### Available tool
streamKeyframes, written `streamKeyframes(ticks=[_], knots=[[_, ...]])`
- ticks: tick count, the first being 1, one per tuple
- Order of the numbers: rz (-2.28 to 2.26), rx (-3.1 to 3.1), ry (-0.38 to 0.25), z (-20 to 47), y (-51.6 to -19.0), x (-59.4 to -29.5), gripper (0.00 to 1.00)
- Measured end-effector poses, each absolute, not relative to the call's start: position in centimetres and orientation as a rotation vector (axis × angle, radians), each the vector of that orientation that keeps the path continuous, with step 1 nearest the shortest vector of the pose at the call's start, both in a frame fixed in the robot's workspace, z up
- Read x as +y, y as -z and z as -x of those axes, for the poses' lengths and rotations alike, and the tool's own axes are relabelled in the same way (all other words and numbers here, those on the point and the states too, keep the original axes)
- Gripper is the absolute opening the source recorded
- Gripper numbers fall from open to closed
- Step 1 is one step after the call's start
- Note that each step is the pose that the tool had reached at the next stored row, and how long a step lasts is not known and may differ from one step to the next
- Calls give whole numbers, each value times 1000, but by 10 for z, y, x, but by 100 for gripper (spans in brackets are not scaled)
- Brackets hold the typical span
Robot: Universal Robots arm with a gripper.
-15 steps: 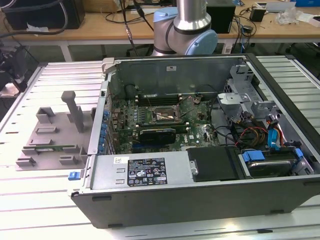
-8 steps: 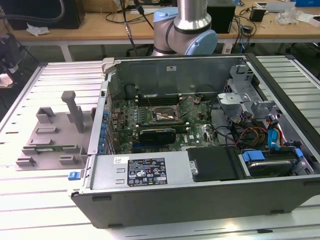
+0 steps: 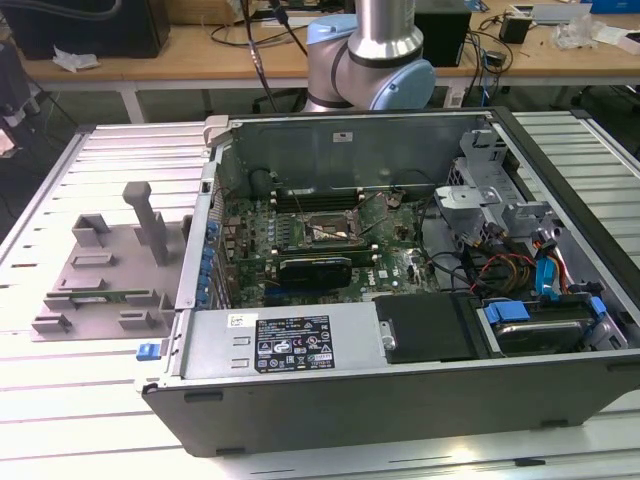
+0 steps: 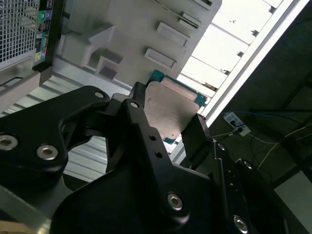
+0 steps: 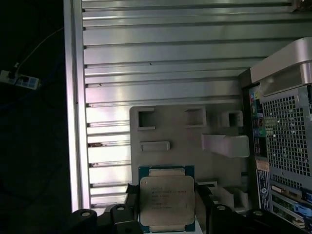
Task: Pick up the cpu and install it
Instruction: 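Pick up the cpu and move it towards the insertion slot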
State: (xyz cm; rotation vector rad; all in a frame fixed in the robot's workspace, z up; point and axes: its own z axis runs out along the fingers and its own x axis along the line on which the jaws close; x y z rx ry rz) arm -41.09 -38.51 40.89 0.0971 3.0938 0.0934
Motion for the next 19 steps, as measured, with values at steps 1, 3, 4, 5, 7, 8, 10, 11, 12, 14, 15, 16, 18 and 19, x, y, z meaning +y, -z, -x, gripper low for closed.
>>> streamKeyframes(ticks=[1,3,4,5,7,8,10,11,12,14,15,16,18,19], knots=[[-97,3094,-93,411,-411,-385,54],[-97,3094,-93,411,-416,-385,54],[-97,3093,-94,411,-417,-385,54],[-97,3093,-94,411,-417,-385,54],[-97,3094,-93,411,-417,-385,54],[-97,3094,-93,411,-417,-385,54],[-97,3094,-93,410,-417,-385,54],[-97,3094,-93,408,-417,-385,54],[-97,3094,-93,407,-417,-385,54],[-97,3094,-93,404,-417,-385,54],[-97,3094,-93,403,-417,-385,54],[-97,3094,-93,401,-417,-385,54],[-97,3094,-93,396,-417,-385,54],[-97,3094,-93,394,-417,-385,54]])
